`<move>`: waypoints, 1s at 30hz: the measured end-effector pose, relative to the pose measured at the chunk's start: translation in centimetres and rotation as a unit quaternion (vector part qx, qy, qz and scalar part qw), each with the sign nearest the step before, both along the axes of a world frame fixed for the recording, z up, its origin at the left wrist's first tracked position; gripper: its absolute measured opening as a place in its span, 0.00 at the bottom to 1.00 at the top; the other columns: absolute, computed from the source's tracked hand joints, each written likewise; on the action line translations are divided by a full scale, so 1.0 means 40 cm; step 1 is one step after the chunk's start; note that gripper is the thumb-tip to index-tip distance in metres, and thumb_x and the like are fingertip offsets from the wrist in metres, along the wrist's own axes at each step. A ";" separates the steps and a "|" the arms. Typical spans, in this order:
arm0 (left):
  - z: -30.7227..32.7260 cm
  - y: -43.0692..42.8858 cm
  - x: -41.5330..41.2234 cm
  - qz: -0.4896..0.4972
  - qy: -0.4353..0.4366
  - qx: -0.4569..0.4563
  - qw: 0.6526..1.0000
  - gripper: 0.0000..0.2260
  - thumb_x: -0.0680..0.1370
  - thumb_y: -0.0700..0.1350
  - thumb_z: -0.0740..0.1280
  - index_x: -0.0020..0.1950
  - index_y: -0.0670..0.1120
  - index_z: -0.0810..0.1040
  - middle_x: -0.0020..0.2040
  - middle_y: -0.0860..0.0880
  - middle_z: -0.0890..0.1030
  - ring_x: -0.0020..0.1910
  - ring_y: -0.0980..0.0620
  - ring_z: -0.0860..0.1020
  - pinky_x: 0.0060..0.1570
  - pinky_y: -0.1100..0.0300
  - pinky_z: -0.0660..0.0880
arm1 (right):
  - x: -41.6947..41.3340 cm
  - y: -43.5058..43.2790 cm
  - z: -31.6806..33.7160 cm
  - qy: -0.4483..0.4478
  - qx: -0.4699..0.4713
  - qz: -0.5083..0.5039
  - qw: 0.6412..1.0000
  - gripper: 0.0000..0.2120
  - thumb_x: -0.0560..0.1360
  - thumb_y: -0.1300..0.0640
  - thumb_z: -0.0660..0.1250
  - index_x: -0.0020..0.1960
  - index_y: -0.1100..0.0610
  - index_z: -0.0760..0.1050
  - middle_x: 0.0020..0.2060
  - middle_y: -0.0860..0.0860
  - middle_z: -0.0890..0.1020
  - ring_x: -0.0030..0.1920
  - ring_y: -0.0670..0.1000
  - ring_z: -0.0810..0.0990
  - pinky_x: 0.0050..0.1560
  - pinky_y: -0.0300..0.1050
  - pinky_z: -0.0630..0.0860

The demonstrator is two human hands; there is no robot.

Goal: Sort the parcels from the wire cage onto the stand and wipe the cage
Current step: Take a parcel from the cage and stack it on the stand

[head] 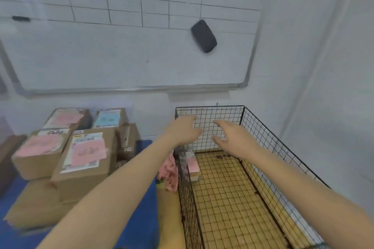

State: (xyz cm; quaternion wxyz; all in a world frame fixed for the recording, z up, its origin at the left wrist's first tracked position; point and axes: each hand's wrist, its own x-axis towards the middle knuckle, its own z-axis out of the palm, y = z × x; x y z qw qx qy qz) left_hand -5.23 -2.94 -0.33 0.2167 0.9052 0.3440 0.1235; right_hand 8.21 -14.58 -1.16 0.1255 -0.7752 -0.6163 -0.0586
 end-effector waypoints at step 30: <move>-0.507 0.099 0.354 0.220 0.149 -0.157 0.951 0.26 0.81 0.45 0.59 0.77 0.45 0.54 0.76 0.40 0.57 0.73 0.40 0.61 0.70 0.46 0.61 | 0.350 0.261 -0.512 0.087 -0.202 0.125 0.967 0.21 0.79 0.48 0.61 0.67 0.59 0.65 0.60 0.57 0.77 0.57 0.58 0.77 0.57 0.53 0.73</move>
